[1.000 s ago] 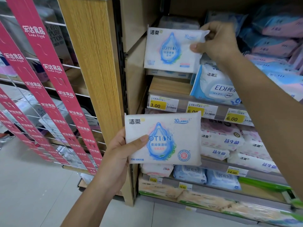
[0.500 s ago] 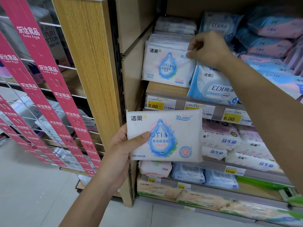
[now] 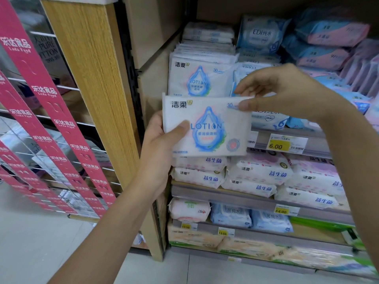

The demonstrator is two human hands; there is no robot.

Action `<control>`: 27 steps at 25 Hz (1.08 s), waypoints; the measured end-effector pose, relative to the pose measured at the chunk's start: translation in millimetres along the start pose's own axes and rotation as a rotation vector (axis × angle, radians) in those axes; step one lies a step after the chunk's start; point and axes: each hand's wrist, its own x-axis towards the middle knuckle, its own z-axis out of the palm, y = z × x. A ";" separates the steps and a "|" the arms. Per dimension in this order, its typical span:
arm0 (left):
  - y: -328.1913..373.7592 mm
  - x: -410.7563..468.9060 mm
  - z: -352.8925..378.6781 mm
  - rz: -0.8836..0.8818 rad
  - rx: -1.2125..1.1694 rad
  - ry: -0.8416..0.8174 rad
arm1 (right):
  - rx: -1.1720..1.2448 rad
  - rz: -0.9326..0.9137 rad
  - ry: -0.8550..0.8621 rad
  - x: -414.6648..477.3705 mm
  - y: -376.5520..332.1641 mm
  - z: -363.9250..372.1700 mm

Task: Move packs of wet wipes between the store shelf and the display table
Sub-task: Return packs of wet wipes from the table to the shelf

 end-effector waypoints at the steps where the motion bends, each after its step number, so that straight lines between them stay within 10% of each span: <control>1: 2.3 5.4 4.6 0.064 0.041 0.023 | -0.009 -0.027 0.051 4.9 -1.5 -0.6; 8: 24.7 41.6 17.2 0.627 0.724 0.290 | 0.069 -0.165 0.293 62.3 -1.1 -4.7; 16: -4.5 87.8 22.7 0.397 1.116 0.342 | -0.136 -0.018 0.295 78.7 33.3 -0.5; 27: -38.4 120.7 15.2 0.600 1.218 0.274 | -0.358 0.037 0.364 105.3 37.2 12.0</control>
